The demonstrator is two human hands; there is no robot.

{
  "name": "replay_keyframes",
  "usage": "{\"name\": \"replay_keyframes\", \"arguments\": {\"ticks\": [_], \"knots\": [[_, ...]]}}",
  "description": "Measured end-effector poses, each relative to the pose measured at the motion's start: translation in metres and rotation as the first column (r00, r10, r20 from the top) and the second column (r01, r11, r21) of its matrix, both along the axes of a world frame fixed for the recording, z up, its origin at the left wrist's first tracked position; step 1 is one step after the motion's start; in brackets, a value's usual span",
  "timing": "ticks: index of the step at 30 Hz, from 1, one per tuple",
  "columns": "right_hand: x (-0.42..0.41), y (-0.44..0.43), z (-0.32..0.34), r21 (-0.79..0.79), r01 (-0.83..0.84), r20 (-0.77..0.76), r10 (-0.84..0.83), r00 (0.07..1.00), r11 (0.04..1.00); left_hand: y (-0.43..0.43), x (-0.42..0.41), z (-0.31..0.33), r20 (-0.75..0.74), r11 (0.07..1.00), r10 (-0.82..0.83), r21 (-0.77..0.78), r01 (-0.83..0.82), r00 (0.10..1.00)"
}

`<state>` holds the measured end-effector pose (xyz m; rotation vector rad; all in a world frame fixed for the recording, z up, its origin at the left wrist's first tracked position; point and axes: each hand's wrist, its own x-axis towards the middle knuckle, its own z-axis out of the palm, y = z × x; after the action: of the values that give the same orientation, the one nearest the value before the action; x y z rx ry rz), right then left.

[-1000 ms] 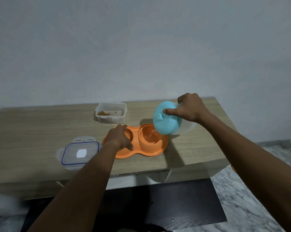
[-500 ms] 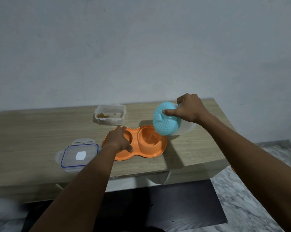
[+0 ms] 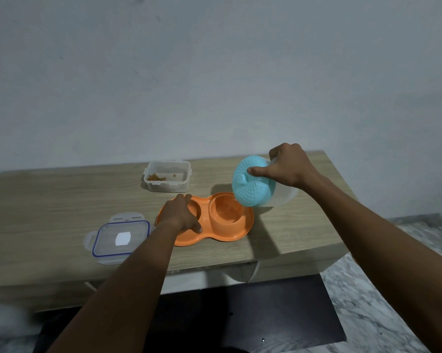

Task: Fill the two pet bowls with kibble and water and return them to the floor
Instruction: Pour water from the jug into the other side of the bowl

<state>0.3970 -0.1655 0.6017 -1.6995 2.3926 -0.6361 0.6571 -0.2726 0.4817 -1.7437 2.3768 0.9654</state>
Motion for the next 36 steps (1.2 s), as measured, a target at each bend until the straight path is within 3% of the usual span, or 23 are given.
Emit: {"name": "replay_keyframes", "arguments": {"ticks": [36], "knots": [[-0.0088,0.0006,-0.0082,-0.034,0.023,0.028,-0.022,0.999,0.999,-0.0008,-0.0018,-0.0034,0.010,1.000,-0.011,-0.017,0.011,1.000]]}}
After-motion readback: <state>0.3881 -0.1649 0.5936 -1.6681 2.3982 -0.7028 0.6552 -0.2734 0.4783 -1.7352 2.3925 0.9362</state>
